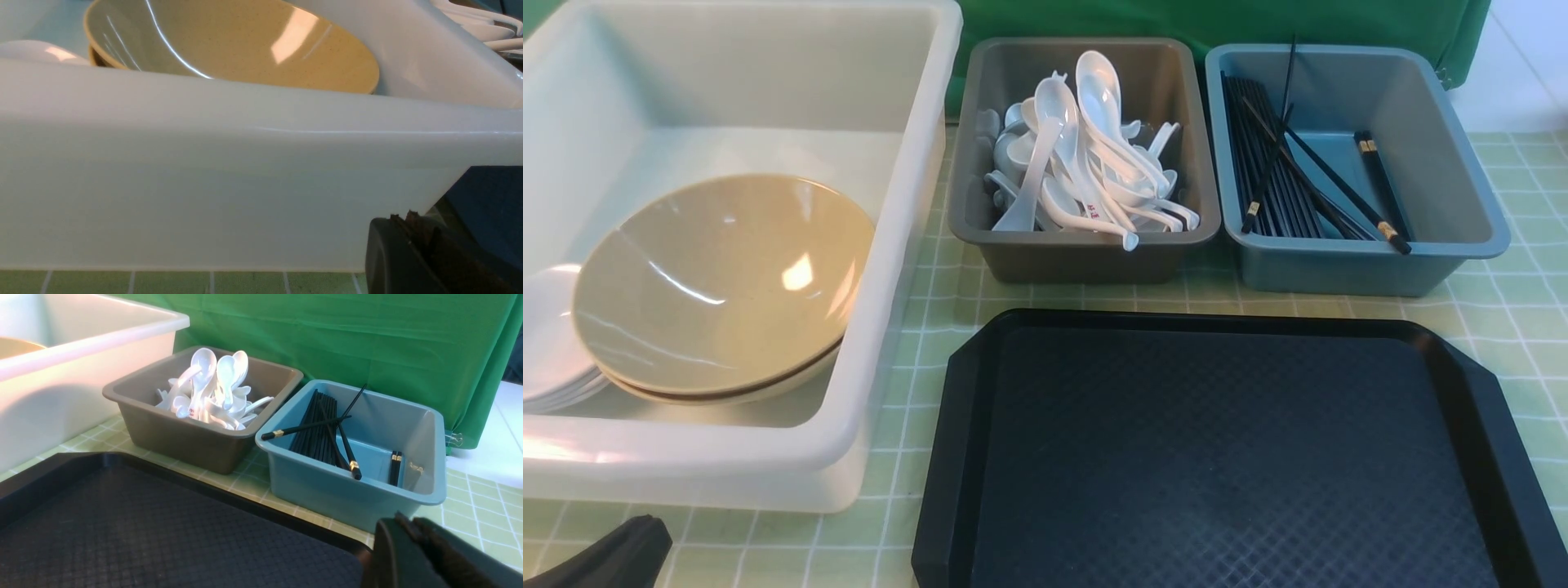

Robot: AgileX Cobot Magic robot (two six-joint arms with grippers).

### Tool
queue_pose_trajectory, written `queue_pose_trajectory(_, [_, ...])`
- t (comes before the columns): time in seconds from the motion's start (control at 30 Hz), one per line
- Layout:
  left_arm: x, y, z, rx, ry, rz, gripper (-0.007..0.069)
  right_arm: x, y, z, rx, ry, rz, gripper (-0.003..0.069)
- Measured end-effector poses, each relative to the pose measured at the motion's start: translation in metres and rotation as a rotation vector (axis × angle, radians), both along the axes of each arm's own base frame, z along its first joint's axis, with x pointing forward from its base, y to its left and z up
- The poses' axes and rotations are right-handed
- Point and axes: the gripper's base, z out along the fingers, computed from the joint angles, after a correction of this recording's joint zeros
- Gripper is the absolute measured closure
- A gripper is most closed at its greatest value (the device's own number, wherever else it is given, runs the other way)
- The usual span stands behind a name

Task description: On green table put chopsticks spoon bowls plates into blue grey white boxes.

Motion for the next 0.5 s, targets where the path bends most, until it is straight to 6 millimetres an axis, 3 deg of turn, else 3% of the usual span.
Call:
queue_pose_trajectory(0.3, [0.0, 0.0, 0.0, 0.0, 0.0, 0.0, 0.0626, 0.0002, -0.0004, 0.0, 0.0, 0.0, -0.012, 0.0601])
queue_pose_trajectory(0.5, [0.0, 0.0, 0.0, 0.0, 0.0, 0.0, 0.0626, 0.0019, -0.005, 0.0, 0.0, 0.0, -0.158, 0.0595])
